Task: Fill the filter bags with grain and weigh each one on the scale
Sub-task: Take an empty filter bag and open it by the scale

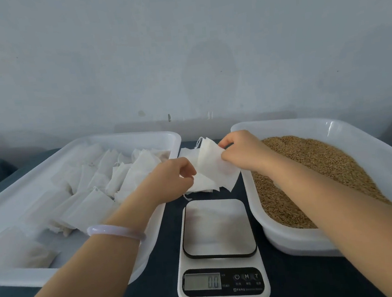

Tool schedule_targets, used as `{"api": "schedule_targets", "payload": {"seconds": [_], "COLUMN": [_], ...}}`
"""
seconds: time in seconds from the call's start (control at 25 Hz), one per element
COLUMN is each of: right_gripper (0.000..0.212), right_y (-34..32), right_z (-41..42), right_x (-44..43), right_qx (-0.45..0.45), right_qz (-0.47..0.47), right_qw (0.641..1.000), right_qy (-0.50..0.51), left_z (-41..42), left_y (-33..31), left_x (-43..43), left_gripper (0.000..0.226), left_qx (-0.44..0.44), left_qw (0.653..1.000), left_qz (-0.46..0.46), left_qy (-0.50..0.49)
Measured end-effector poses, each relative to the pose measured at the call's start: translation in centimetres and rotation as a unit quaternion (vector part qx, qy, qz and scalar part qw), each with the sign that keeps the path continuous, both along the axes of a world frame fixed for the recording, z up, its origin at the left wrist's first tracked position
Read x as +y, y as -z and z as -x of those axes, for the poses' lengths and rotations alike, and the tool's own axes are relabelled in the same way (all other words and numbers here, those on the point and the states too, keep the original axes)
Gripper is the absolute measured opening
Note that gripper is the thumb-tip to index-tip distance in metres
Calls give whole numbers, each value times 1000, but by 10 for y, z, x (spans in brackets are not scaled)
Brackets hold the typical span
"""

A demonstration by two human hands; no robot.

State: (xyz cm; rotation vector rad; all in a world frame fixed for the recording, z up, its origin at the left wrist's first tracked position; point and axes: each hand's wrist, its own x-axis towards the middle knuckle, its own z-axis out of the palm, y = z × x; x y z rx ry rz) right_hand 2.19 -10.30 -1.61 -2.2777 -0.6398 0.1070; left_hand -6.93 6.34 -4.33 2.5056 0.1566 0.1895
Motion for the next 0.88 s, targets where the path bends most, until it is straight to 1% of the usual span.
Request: {"api": "schedule_targets", "payload": {"seconds": [0.04, 0.12, 0.2, 0.24, 0.28, 0.32, 0.4, 0.44, 0.48, 0.56, 0.6, 0.68, 0.76, 0.8, 0.88], "right_gripper": [26, 25, 19, 16, 14, 15, 19, 20, 19, 12, 12, 21, 30, 32, 32], "right_y": [-2, -3, -2, -1, 1, 4, 10, 11, 12, 12, 12, 13, 15, 15, 17], "right_z": [5, 13, 20, 23, 25, 26, 28, 27, 27, 27, 27, 27, 29, 31, 33], "right_x": [-3, -9, -12, -12, -12, -11, -11, -12, -13, -14, -15, -16, -18, -19, -19], "right_qx": [14, 68, 158, 205, 240, 260, 279, 282, 280, 249, 213, 102, -8, -41, -63], "right_qz": [-23, -96, -190, -234, -264, -280, -293, -296, -296, -291, -286, -263, -228, -213, -187], "right_qw": [1000, 993, 969, 950, 934, 924, 914, 912, 912, 923, 933, 959, 973, 974, 975], "right_qy": [-1, 2, -2, -8, -14, -17, -22, -27, -33, -42, -36, -18, -40, -61, -103], "left_z": [0, 0, 1, 3, 4, 5, 6, 6, 6, 5, 5, 6, 8, 8, 9], "left_y": [0, 0, -3, -5, -7, -8, -9, -10, -11, -11, -11, -11, -11, -11, -13], "left_x": [-1, -2, -6, -8, -10, -13, -19, -21, -22, -19, -17, -16, -16, -16, -16], "left_gripper": [9, 37, 64, 66, 60, 47, 20, 11, 6, 9, 11, 11, 10, 12, 18], "left_qx": [-1, 7, 8, 0, -19, -44, -81, -91, -95, -98, -95, -73, -43, -34, -28], "left_qw": [1000, 1000, 1000, 1000, 997, 991, 966, 951, 941, 941, 946, 958, 971, 974, 975], "left_qz": [1, -6, -2, 24, 71, 125, 242, 292, 324, 324, 310, 278, 235, 222, 216], "left_qy": [-10, -20, -11, -5, 5, 16, 37, 36, 26, -4, -11, -2, 14, 21, 36]}}
